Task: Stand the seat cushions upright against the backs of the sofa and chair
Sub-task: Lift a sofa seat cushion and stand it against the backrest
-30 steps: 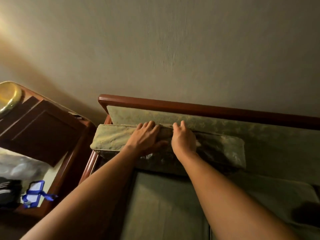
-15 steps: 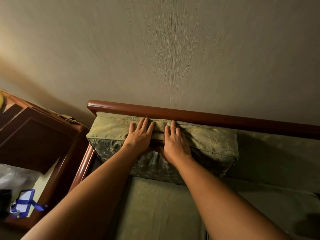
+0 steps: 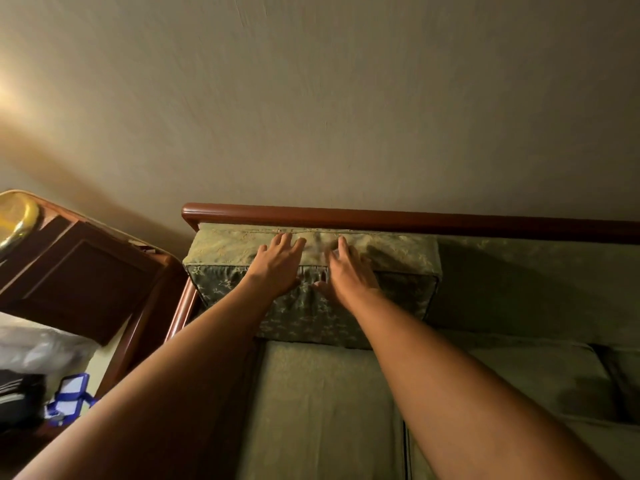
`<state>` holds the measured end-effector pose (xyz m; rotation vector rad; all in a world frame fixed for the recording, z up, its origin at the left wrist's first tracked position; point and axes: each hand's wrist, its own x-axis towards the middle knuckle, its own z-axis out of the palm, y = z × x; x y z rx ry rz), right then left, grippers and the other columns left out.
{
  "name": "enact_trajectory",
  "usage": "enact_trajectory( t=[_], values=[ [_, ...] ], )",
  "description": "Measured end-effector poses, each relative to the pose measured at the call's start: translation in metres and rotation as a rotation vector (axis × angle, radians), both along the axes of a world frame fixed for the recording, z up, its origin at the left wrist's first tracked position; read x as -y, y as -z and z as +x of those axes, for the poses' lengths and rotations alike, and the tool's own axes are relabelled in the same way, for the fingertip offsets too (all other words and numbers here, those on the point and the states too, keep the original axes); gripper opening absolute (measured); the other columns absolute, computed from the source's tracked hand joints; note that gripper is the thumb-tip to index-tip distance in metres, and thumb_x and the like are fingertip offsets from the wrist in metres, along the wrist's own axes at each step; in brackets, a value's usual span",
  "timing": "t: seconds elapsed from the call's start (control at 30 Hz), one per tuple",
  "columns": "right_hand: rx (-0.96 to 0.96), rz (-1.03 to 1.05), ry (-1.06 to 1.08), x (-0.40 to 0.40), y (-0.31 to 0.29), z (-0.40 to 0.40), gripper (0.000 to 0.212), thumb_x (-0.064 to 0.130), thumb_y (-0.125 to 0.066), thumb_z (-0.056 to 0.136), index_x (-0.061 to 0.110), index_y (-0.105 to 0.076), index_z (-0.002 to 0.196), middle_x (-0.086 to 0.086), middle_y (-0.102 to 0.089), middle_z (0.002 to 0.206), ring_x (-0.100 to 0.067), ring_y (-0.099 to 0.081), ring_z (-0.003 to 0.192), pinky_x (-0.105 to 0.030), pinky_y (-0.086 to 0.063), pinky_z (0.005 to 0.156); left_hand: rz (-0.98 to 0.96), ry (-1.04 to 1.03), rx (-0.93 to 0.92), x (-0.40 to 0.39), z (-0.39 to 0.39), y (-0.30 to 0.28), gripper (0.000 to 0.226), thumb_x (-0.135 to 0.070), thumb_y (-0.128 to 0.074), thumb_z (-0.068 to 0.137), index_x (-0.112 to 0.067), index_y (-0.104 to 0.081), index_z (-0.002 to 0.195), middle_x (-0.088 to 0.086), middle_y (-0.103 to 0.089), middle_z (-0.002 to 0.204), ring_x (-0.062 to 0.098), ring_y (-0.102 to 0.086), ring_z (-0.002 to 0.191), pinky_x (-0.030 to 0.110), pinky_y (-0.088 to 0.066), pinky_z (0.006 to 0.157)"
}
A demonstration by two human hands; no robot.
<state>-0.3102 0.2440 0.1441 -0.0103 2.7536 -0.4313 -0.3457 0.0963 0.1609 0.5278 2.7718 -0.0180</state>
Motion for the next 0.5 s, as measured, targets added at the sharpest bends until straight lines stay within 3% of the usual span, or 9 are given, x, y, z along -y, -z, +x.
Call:
enact_trajectory(
  t=[0.13, 0.3, 0.5],
  values=[
    [-0.009, -0.053, 0.075, -0.004, -0.031, 0.043, 0.066, 0.026, -0.052, 0.101, 0.016, -0.016, 0.156, -0.013, -0.016, 0.161, -0.033, -0.021, 0.146, -0.042, -0.022, 0.117, 0.009, 0.026, -0.017, -0.002, 0.044, -0.033, 0.067, -0.025, -0.066, 0.088, -0.017, -0.032, 0.146, 0.012, -0.039, 0.144, 0.030, -0.036, 0.136, 0.050, -0.040, 0.107],
    [-0.029, -0.088, 0.048, -0.010, -0.065, 0.123, 0.066, 0.032, -0.051, 0.100, 0.012, -0.022, 0.155, -0.016, -0.017, 0.161, -0.036, -0.016, 0.148, -0.049, -0.015, 0.119, 0.029, 0.076, -0.091, -0.006, 0.125, -0.075, 0.057, -0.029, -0.062, 0.090, -0.012, -0.040, 0.139, 0.013, -0.042, 0.140, 0.031, -0.040, 0.132, 0.049, -0.043, 0.102],
    [-0.145, 0.016, 0.097, -0.030, -0.104, 0.248, 0.055, 0.022, -0.038, 0.106, 0.012, -0.017, 0.156, -0.012, -0.012, 0.163, -0.026, -0.009, 0.151, -0.037, -0.008, 0.120, 0.109, 0.164, -0.169, -0.021, 0.240, -0.111, 0.066, -0.030, -0.063, 0.089, -0.011, -0.033, 0.144, 0.014, -0.043, 0.139, 0.033, -0.041, 0.132, 0.051, -0.043, 0.102]
  ],
)
